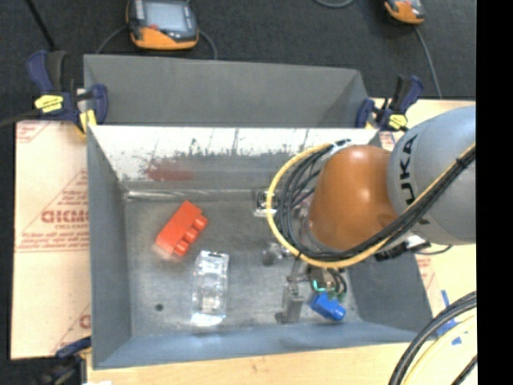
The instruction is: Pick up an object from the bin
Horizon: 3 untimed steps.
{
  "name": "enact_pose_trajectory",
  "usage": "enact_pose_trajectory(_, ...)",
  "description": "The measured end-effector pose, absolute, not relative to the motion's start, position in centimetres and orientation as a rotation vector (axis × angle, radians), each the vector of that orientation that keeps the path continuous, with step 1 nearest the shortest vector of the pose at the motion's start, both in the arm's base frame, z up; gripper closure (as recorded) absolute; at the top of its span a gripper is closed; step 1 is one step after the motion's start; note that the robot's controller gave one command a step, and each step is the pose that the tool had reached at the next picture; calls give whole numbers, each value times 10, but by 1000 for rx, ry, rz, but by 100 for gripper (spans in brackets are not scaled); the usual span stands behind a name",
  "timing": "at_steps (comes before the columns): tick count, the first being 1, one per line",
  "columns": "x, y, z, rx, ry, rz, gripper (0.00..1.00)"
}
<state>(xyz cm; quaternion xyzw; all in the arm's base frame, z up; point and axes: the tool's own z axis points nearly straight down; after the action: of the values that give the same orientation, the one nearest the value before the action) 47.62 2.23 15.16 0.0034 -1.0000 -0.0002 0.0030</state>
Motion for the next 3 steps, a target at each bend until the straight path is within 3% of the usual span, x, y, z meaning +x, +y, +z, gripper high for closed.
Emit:
enact_pose_trajectory(1,494,-78,149,35,-3147,7,0)
enact_pose_trajectory(2,478,-113,72,52,-3149,1,0)
enact_pose_trajectory(3,479,-113,75,55,-3150,5,100)
